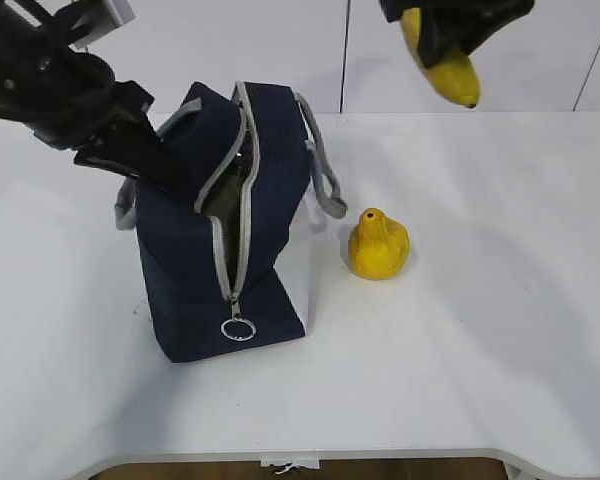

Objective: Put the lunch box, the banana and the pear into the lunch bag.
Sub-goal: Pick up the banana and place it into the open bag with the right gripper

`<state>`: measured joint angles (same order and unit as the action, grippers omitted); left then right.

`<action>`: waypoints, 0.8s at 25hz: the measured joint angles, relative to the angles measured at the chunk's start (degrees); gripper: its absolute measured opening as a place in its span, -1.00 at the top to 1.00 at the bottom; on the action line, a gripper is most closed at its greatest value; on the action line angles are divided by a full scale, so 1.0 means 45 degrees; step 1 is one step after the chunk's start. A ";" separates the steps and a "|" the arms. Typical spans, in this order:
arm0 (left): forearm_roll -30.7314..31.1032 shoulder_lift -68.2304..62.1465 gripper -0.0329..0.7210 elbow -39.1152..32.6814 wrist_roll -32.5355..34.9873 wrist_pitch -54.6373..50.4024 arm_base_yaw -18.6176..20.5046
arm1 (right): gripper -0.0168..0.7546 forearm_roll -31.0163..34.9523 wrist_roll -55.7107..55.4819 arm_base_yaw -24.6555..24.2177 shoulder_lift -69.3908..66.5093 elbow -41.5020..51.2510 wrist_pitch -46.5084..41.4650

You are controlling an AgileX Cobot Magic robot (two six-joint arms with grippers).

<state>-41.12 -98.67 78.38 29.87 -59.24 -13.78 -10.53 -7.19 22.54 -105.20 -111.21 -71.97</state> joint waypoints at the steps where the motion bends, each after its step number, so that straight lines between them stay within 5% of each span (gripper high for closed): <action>1: -0.0074 0.0000 0.88 0.0058 0.0000 -0.0049 0.0000 | 0.26 0.0776 0.0000 0.0000 0.0000 -0.0080 0.0000; 14: -0.0529 0.0433 0.88 0.0294 -0.0008 0.0096 0.0000 | 0.26 0.9596 0.2312 0.0000 -0.0763 -0.0263 0.0205; 20: -0.0865 0.0438 0.88 0.0294 -0.0028 0.0258 0.0000 | 0.26 1.1538 0.3368 0.0000 -0.1940 -0.0263 0.0663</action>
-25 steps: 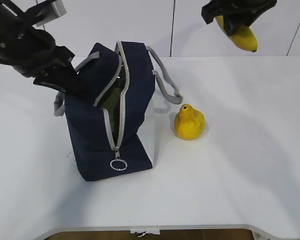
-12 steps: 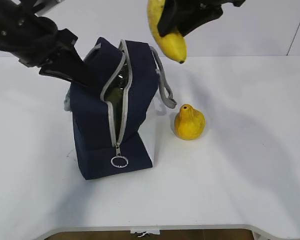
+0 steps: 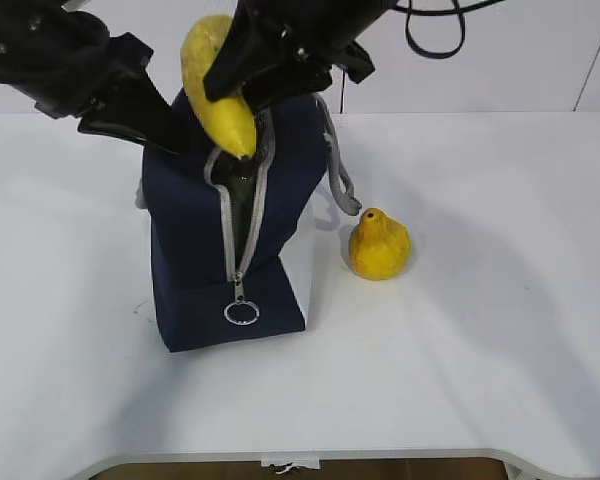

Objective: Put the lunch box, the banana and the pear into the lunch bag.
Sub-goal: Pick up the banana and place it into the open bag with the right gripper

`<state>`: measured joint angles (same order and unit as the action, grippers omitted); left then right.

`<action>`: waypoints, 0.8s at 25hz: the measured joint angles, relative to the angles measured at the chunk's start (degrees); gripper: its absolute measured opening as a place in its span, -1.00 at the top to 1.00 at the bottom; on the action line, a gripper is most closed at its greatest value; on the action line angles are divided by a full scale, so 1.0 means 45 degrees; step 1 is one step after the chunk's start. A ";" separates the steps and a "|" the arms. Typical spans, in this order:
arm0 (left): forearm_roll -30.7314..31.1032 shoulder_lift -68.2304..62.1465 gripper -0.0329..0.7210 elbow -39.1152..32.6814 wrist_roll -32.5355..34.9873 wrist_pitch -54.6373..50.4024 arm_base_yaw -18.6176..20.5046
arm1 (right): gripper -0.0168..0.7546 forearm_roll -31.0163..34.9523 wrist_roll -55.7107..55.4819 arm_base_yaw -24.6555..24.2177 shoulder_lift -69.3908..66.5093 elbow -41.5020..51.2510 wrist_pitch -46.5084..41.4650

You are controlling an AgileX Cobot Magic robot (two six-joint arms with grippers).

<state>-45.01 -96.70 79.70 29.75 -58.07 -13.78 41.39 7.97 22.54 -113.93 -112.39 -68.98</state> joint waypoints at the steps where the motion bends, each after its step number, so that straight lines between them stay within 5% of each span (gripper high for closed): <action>1: -0.0021 0.0000 0.88 0.0000 0.0000 0.0079 0.0000 | 0.26 0.0070 0.0063 0.0000 -0.0213 0.0000 0.0023; 16: -0.0175 0.0021 0.88 0.0000 -0.0240 0.0500 0.0059 | 0.26 -0.1700 0.0211 0.0000 -0.1855 -0.0052 -0.0133; 19: -0.0204 0.0021 0.88 0.0000 -0.0240 0.0537 0.0059 | 0.09 -0.1726 0.0211 0.0000 -0.1855 -0.0052 -0.0207; 20: -0.0204 0.0021 0.88 0.0000 -0.0240 0.0559 0.0059 | -0.10 -0.1726 0.0211 0.0000 -0.1855 -0.0052 -0.0226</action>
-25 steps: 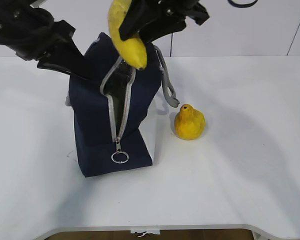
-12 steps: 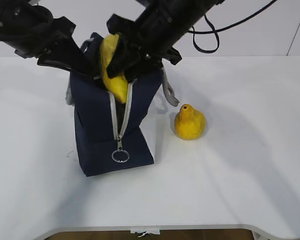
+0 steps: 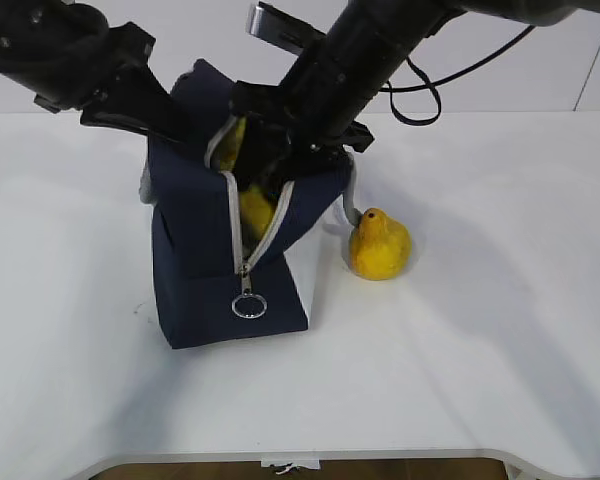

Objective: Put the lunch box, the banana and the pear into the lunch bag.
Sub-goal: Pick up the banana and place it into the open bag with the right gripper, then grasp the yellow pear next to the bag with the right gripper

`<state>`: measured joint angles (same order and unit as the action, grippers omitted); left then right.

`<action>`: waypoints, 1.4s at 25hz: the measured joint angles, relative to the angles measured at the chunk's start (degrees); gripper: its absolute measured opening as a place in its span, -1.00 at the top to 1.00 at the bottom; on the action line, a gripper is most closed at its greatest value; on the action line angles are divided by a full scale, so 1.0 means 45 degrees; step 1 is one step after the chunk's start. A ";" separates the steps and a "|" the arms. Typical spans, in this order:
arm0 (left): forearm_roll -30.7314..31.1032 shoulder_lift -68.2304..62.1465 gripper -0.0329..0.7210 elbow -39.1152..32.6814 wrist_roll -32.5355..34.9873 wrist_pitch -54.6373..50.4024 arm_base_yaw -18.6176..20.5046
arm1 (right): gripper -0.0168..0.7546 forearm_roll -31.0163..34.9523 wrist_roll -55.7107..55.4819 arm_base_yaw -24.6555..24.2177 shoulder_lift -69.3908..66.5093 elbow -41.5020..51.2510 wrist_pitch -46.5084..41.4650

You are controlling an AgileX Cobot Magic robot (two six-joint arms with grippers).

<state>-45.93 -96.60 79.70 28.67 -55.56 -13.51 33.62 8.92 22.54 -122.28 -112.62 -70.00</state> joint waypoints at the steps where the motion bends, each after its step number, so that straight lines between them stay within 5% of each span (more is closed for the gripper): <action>1: 0.0000 0.0000 0.88 0.0000 0.0000 0.0005 0.0000 | -0.27 0.0000 0.0000 0.0000 0.0000 -0.0071 -0.0034; 5: 0.0024 0.0000 0.88 0.0000 -0.0006 0.0117 0.0000 | -0.50 -0.0537 0.0000 0.0000 0.0000 -0.0895 -0.0039; 13: 0.0447 0.0024 0.88 0.0000 -0.0006 0.0141 0.0000 | -0.52 -0.5381 -0.1563 0.0000 0.0778 -0.1664 -0.0167; 18: 0.0547 0.0024 0.88 0.0000 -0.0006 0.0141 0.0000 | -0.53 -0.6901 -0.2087 0.0000 0.1671 -0.0681 -0.0269; 35: 0.1445 0.0050 0.88 0.0000 -0.0295 -0.0516 0.1287 | -0.53 -0.7826 -0.2201 0.0000 0.1090 0.1113 -0.0338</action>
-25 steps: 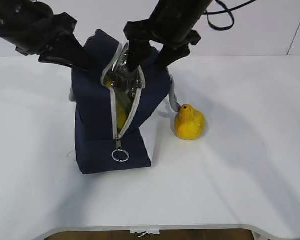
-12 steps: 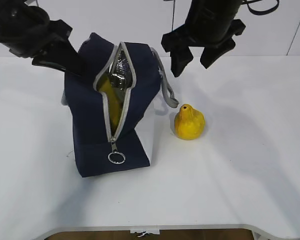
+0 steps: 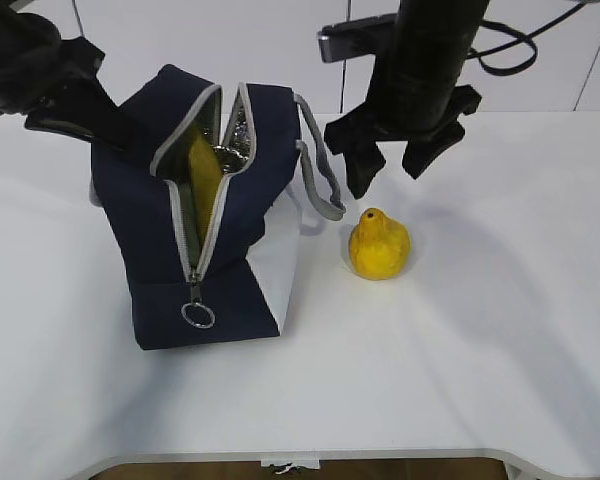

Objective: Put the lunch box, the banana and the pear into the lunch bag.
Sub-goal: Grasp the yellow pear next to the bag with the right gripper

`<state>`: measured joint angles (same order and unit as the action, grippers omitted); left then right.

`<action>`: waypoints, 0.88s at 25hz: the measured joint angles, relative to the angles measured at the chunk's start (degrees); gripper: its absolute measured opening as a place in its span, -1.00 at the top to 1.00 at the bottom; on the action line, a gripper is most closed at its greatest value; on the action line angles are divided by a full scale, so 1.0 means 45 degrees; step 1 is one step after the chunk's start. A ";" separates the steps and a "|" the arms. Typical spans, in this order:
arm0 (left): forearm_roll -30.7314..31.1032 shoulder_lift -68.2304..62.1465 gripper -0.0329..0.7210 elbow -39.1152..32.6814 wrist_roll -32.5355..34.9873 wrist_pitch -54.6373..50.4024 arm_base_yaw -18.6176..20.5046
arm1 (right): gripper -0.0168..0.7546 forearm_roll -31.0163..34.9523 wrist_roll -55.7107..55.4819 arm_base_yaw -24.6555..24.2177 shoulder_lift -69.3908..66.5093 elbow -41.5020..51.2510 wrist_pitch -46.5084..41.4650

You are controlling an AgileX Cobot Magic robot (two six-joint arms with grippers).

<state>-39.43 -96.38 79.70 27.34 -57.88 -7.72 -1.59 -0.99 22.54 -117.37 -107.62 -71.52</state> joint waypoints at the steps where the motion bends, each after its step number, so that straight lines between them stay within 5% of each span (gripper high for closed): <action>1: 0.0000 0.0000 0.88 0.0000 0.0000 -0.0022 0.0000 | -0.53 0.0000 0.0000 0.0000 -0.0246 0.0000 0.0023; 15: 0.0028 0.0000 0.88 0.0000 0.0000 -0.0022 0.0000 | -0.52 -0.0107 0.0000 0.0000 -0.1826 0.0034 0.0186; 22: 0.0057 0.0000 0.88 0.0000 0.0000 -0.0022 0.0000 | -0.01 -0.0358 0.0000 0.0000 -0.1875 -0.0285 0.0233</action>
<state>-39.17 -96.38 79.70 27.34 -57.98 -7.72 -3.20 -0.99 22.54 -125.81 -108.90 -70.47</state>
